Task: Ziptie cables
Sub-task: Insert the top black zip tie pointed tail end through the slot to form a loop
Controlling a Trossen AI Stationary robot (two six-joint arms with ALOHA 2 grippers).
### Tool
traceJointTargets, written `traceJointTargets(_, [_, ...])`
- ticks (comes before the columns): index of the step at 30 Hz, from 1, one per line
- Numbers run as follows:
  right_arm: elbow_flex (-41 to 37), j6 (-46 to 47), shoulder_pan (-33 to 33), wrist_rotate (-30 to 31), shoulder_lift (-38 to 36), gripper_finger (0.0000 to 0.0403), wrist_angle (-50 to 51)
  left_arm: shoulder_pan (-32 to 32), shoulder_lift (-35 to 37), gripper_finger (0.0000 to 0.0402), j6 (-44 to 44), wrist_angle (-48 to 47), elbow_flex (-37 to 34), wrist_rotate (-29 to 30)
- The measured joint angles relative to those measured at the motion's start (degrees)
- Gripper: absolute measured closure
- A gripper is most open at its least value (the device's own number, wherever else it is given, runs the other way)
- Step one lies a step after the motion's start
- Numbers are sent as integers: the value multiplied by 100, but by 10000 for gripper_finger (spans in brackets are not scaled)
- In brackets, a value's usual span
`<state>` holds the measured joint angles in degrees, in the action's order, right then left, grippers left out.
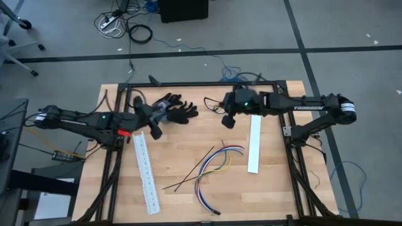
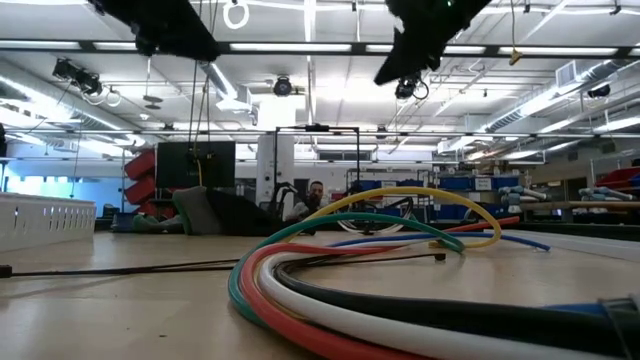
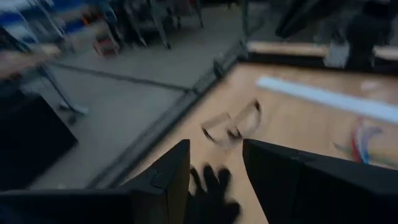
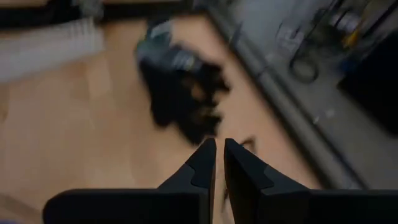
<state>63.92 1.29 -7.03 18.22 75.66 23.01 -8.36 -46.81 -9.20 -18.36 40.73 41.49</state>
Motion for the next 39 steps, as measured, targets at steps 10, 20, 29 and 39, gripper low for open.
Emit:
traceJointTargets(10, [-119, 1101, 899, 1163, -181, 379, 1727, -480, 262, 273, -378, -509, -407, -110])
traceJointTargets(20, [-1898, 1875, 1470, 1618, -1734, 377, 692, -1052, 982, 282, -1390, -353, -1225, 437])
traceJointTargets(29, [-2848, 988, 1183, 1385, -2156, 375, -1206, -858, 646, 282, -1201, 281, -1586, 712])
traceJointTargets(39, [-2857, 844, 713, 976, -1753, 359, -1371, -669, 560, 250, -1089, 434, -1591, 516])
